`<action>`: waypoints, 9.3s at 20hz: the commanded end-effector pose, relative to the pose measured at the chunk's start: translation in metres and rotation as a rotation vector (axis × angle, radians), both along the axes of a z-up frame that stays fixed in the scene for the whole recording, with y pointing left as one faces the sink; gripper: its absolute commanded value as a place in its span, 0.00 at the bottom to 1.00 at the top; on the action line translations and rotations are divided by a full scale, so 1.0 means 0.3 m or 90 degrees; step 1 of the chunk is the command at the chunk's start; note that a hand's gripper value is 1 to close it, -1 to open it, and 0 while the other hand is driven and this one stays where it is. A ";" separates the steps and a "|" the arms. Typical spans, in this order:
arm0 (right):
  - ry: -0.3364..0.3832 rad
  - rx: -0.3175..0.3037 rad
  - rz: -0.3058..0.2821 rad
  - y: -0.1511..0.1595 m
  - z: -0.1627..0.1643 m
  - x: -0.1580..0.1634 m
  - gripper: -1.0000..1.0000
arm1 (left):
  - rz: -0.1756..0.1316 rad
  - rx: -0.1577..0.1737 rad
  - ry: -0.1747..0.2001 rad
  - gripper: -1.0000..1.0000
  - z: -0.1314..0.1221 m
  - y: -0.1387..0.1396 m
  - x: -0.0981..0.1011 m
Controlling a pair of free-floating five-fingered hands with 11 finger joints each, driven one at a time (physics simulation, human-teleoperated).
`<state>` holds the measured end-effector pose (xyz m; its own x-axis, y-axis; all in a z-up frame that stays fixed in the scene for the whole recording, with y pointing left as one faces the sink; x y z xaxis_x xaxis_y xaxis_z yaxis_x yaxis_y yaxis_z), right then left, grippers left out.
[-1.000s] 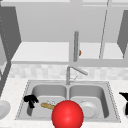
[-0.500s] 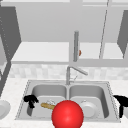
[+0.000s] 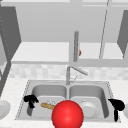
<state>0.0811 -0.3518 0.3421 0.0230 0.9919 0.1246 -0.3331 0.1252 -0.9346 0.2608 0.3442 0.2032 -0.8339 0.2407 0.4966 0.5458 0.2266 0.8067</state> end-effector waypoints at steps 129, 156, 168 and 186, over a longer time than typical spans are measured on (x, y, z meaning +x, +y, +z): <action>-0.035 0.015 0.088 0.450 -0.169 -0.135 0.50 | -0.009 0.080 0.035 0.00 -1.016 -0.388 0.720; -0.035 0.015 0.088 0.450 -0.169 -0.135 0.50 | -0.034 0.078 -0.045 1.00 -0.871 -0.451 0.793; -0.035 0.015 0.088 0.450 -0.169 -0.135 0.50 | -0.021 0.084 -0.027 1.00 -0.578 -0.377 0.731; -0.035 0.015 0.088 0.450 -0.169 -0.135 0.50 | -0.002 0.084 -0.014 1.00 -0.138 -0.109 0.566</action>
